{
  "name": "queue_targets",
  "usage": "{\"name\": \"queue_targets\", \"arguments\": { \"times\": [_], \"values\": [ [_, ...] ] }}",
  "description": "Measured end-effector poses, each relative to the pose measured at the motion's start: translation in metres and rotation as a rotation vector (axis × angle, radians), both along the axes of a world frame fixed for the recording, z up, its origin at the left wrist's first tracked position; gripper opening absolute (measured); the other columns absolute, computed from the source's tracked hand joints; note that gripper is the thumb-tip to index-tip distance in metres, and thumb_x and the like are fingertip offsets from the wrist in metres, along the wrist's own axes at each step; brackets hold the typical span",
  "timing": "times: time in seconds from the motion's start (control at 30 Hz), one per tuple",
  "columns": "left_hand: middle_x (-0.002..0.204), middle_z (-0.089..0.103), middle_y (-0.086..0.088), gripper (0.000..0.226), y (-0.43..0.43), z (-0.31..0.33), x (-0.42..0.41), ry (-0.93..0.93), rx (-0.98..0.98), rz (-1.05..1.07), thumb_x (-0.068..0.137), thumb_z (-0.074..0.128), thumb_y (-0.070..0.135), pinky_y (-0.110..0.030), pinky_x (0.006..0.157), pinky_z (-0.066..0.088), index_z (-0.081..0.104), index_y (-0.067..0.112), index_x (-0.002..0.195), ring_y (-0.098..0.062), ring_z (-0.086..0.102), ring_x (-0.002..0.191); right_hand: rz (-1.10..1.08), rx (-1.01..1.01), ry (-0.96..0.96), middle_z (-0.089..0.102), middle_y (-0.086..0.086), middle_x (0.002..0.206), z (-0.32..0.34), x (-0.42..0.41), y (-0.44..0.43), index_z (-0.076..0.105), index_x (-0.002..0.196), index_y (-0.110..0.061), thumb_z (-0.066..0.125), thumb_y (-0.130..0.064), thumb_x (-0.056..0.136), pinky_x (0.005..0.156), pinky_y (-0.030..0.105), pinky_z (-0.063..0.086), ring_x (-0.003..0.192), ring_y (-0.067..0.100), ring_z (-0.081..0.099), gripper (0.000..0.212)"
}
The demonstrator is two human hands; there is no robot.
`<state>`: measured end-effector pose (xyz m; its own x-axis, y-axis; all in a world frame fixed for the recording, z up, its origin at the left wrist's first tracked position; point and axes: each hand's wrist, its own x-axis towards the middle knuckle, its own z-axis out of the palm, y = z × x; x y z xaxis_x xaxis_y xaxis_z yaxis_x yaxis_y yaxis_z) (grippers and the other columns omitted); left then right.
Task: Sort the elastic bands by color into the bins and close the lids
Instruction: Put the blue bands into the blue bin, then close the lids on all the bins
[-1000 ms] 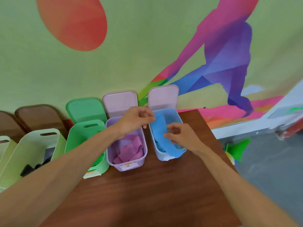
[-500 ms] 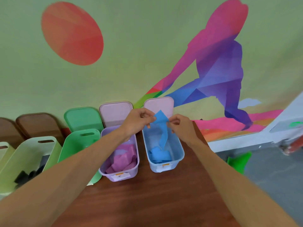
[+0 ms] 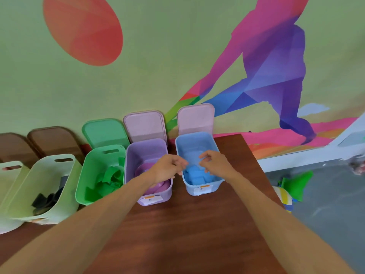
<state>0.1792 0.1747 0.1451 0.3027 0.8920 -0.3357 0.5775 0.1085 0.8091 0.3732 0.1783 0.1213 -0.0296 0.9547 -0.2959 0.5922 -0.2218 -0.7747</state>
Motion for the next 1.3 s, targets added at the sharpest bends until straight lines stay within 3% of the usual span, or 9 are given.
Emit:
{"name": "queue_targets", "arguments": {
  "times": [0.17, 0.33, 0.43, 0.53, 0.63, 0.8, 0.93, 1.17, 1.3],
  "values": [
    [0.086, 0.066, -0.007, 0.025, -0.010, 0.007, -0.058, 0.097, -0.044, -0.003, 0.085, 0.051, -0.008, -0.013, 0.056, 0.047, 0.067, 0.007, 0.098, -0.012, 0.059, 0.068, 0.173, -0.001, -0.082, 0.066, 0.002, 0.087, 0.002, -0.044, 0.001, 0.061, 0.092, -0.021, 0.060, -0.017, 0.086, 0.070, 0.028, 0.050, 0.073, 0.018, 0.064, 0.007],
    [0.096, 0.069, -0.006, 0.028, -0.024, 0.018, -0.141, 0.340, 0.026, 0.010, 0.086, 0.050, -0.001, -0.017, 0.074, 0.048, 0.068, 0.005, 0.107, -0.018, 0.063, 0.085, 0.384, 0.047, -0.133, 0.066, 0.001, 0.091, 0.018, -0.113, 0.003, 0.066, 0.078, -0.020, 0.059, -0.012, 0.087, 0.087, 0.035, 0.049, 0.086, 0.023, 0.061, 0.014],
    [0.109, 0.068, -0.007, 0.027, -0.041, 0.028, -0.202, 0.439, 0.074, 0.040, 0.090, 0.049, 0.005, -0.022, 0.081, 0.045, 0.066, 0.006, 0.111, -0.019, 0.063, 0.096, 0.530, 0.082, -0.224, 0.071, 0.012, 0.104, 0.031, -0.166, 0.003, 0.071, 0.094, -0.004, 0.057, -0.012, 0.089, 0.091, 0.040, 0.047, 0.100, 0.030, 0.062, 0.017],
    [0.110, 0.069, -0.005, 0.023, -0.062, 0.033, -0.272, 0.497, 0.101, 0.121, 0.092, 0.051, 0.013, -0.026, 0.086, 0.045, 0.068, 0.010, 0.108, -0.021, 0.063, 0.104, 0.637, 0.120, -0.282, 0.071, 0.011, 0.104, 0.044, -0.227, -0.002, 0.069, 0.102, -0.002, 0.056, -0.015, 0.092, 0.087, 0.036, 0.050, 0.099, 0.027, 0.064, 0.021],
    [0.104, 0.069, -0.003, 0.020, -0.082, 0.041, -0.339, 0.476, 0.144, 0.205, 0.092, 0.052, 0.016, -0.023, 0.079, 0.043, 0.068, 0.015, 0.102, -0.016, 0.062, 0.095, 0.707, 0.137, -0.360, 0.071, 0.012, 0.104, 0.052, -0.293, -0.011, 0.068, 0.102, -0.002, 0.055, -0.019, 0.092, 0.084, 0.030, 0.049, 0.098, 0.027, 0.065, 0.023],
    [0.096, 0.067, 0.004, 0.019, -0.117, 0.061, -0.448, 0.416, 0.237, 0.308, 0.089, 0.053, 0.027, -0.029, 0.082, 0.047, 0.068, 0.018, 0.095, -0.014, 0.061, 0.092, 0.745, 0.162, -0.489, 0.069, 0.020, 0.100, 0.059, -0.411, -0.038, 0.067, 0.098, 0.002, 0.057, -0.025, 0.091, 0.084, 0.038, 0.051, 0.094, 0.032, 0.064, 0.030],
    [0.097, 0.064, 0.005, 0.018, -0.143, 0.061, -0.528, 0.411, 0.234, 0.345, 0.090, 0.054, 0.028, -0.024, 0.078, 0.041, 0.067, 0.018, 0.098, -0.012, 0.058, 0.089, 0.755, 0.202, -0.567, 0.068, 0.023, 0.098, 0.072, -0.487, -0.052, 0.067, 0.093, 0.004, 0.052, -0.021, 0.087, 0.077, 0.042, 0.051, 0.090, 0.036, 0.064, 0.029],
    [0.097, 0.065, 0.003, 0.019, -0.153, 0.059, -0.616, 0.427, 0.171, 0.327, 0.089, 0.054, 0.027, -0.027, 0.080, 0.045, 0.067, 0.017, 0.101, -0.019, 0.061, 0.094, 0.729, 0.214, -0.652, 0.069, 0.012, 0.090, 0.088, -0.561, -0.053, 0.065, 0.091, -0.005, 0.048, -0.023, 0.087, 0.078, 0.040, 0.053, 0.086, 0.027, 0.064, 0.025],
    [0.096, 0.061, 0.003, 0.023, -0.131, 0.061, -0.636, 0.450, 0.156, 0.278, 0.090, 0.054, 0.024, -0.025, 0.076, 0.041, 0.065, 0.013, 0.106, -0.017, 0.058, 0.091, 0.739, 0.208, -0.666, 0.069, 0.016, 0.101, 0.092, -0.583, -0.037, 0.067, 0.098, -0.003, 0.048, -0.024, 0.087, 0.081, 0.043, 0.055, 0.092, 0.031, 0.066, 0.031]
  ]
}}
